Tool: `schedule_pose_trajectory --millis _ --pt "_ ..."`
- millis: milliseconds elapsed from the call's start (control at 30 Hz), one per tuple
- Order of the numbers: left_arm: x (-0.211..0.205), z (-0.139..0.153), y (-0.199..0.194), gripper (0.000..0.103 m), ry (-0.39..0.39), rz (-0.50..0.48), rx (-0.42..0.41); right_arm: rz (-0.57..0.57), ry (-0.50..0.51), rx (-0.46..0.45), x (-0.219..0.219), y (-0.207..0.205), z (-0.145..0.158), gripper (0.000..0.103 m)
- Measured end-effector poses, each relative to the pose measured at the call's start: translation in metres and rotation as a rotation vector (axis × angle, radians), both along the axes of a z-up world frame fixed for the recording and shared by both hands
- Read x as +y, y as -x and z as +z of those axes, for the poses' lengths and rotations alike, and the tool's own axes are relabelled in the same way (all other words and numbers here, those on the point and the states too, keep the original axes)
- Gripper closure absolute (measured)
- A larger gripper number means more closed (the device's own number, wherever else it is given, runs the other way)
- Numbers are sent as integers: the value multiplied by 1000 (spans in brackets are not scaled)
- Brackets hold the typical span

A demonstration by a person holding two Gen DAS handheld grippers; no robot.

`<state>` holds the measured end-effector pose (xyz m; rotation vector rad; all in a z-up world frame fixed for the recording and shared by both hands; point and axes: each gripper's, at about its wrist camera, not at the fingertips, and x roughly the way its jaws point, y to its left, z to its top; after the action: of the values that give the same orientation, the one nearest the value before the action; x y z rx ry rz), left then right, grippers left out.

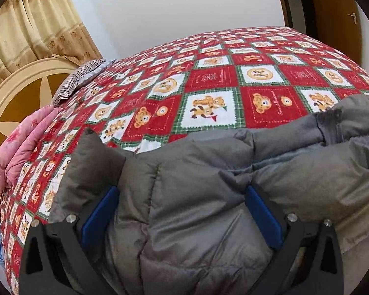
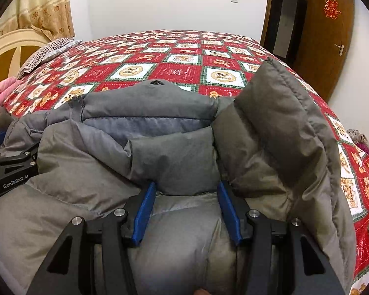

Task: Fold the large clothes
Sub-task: 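Press the folded jacket flat with both tools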

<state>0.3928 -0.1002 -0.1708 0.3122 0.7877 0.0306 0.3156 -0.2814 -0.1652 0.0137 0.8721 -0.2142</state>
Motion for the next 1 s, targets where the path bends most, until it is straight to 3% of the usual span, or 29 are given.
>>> schedule_pose_trajectory --millis 667,900,1000 --pt "2 1 -3 0 -5 -6 28 -2 49 14 5 -5 -4 49" --pt "60 51 55 0 61 -6 -46 9 81 40 9 -3 4 49" --pt "102 53 78 0 72 41 -52 -29 51 25 13 15 25 35"
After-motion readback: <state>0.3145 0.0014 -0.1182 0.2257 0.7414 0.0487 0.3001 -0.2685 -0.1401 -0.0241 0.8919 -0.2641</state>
